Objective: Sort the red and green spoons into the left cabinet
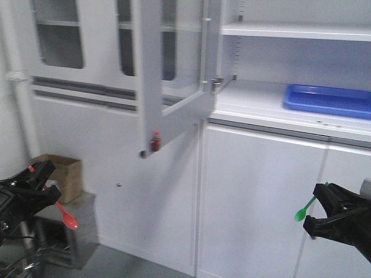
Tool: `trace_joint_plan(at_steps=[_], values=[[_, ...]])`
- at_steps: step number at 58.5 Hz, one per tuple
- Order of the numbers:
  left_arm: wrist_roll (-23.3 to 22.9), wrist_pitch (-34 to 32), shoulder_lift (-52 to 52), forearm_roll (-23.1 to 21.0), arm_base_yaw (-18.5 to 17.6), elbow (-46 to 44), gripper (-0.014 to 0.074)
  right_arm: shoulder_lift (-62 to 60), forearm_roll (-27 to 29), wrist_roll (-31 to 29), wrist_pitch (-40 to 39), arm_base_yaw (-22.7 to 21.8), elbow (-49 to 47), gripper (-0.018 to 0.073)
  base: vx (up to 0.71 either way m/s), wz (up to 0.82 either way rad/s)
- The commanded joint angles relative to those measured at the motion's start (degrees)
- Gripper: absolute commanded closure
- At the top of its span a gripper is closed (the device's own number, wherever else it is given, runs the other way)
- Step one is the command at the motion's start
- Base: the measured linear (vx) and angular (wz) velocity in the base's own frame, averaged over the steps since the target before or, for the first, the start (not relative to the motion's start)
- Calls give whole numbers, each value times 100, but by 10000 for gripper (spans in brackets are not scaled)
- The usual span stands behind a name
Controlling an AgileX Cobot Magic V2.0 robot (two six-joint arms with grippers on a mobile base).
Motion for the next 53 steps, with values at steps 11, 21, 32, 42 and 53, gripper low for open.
trace_joint_plan(at_steps=[11,21,32,42,53], values=[[12,-465,-199,-44,-9,-148,600,-143,23,-42,-474,-23,-146,565,15,-57],[12,-465,-199,-44,-9,-148,600,-143,23,-42,-474,-23,-146,565,15,-57],[12,-465,-199,-44,-9,-148,600,-143,23,-42,-474,-23,-146,565,15,-55],[12,-465,-199,-44,-9,-148,600,-143,23,-42,-474,-23,-146,565,17,-47],[12,-465,-199,-44,-9,-148,600,-143,23,-42,-474,-23,-146,565,20,-27]])
